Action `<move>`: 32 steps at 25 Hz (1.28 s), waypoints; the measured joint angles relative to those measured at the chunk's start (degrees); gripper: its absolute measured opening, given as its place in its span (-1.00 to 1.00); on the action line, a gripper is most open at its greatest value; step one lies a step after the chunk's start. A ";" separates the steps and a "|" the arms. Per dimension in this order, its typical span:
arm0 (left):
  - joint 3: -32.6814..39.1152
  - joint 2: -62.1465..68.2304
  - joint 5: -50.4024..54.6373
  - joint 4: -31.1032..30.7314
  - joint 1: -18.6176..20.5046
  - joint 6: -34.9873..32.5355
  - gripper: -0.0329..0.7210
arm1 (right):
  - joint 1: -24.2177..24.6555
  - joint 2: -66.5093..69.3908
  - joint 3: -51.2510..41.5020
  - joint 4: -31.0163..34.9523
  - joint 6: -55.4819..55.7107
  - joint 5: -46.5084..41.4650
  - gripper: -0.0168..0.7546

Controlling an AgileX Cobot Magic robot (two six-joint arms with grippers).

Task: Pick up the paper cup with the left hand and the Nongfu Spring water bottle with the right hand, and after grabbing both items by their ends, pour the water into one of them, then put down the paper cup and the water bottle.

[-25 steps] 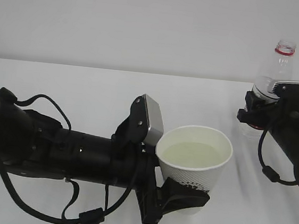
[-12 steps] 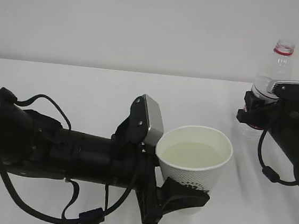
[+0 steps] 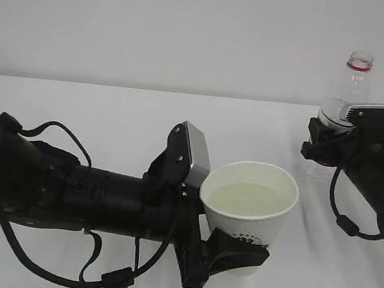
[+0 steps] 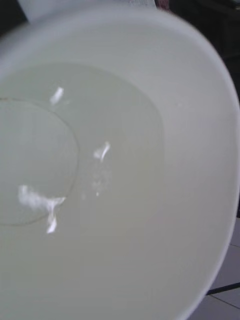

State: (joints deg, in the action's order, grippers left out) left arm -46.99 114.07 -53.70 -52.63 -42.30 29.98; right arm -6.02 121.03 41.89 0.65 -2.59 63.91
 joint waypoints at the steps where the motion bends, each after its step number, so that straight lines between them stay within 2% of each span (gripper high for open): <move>1: 0.00 0.00 0.00 0.00 0.00 0.00 0.51 | 0.00 0.00 0.00 0.00 0.00 0.00 0.28; 12: 0.00 0.00 0.00 0.00 0.00 0.00 0.51 | 0.00 0.00 0.00 -0.09 0.00 0.00 0.32; 17: 0.00 0.00 0.00 0.00 0.00 0.00 0.51 | 0.00 0.00 0.00 -0.09 0.00 0.34 0.56; 20: 0.00 0.00 0.00 0.00 0.00 0.00 0.51 | 0.00 0.00 0.00 -0.09 0.00 0.91 0.63; 32: 0.00 0.00 0.03 0.00 0.00 0.00 0.51 | 0.00 0.00 0.00 -1.31 0.00 0.95 0.66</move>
State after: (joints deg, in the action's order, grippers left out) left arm -46.99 114.07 -53.67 -52.63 -42.30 29.98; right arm -6.02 121.03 41.89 -0.66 -2.59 64.86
